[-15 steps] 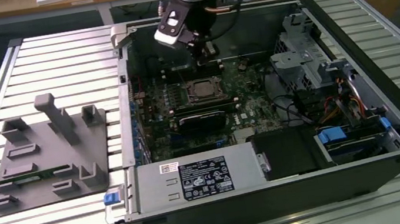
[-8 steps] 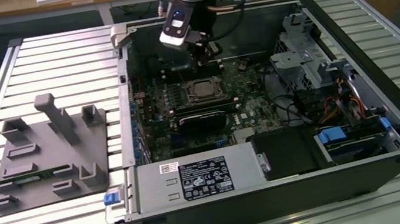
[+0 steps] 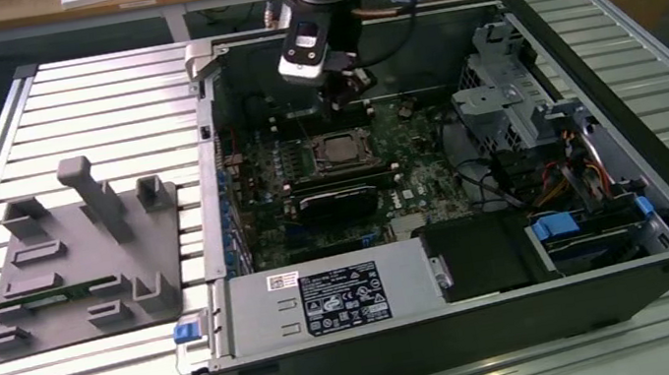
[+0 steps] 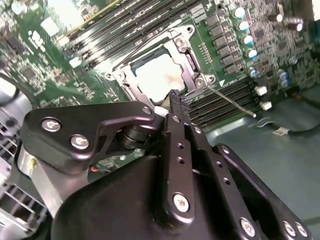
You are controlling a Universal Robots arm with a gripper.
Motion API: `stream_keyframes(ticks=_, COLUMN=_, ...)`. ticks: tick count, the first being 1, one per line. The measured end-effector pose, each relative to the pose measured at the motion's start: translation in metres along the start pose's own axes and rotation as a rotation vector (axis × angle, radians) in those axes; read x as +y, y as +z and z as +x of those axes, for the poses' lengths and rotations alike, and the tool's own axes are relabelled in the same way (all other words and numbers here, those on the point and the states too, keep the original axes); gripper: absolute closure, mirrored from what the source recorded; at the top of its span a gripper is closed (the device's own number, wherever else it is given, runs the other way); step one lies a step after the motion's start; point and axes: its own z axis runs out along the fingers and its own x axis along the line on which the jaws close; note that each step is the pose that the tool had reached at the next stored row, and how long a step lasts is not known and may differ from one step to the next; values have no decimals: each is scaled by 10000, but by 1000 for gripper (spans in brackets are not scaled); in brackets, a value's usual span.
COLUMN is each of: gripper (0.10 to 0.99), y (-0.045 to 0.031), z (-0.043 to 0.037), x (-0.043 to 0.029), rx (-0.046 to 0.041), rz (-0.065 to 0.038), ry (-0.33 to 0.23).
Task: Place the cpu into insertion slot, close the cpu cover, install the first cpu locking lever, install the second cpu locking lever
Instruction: 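Install the first cpu locking lever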
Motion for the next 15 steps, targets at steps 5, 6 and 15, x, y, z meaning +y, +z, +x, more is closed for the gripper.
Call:
stream_keyframes(ticks=5, gripper=980, y=5, z=0, x=0, rx=15, rz=-1, ry=-916)
stream_keyframes(ticks=6, gripper=980, y=5, z=0, x=0, rx=18, rz=-1, ry=-1097)
stream_keyframes(ticks=15, gripper=980, y=11, z=0, x=0, rx=45, rz=-3, ry=-2736)
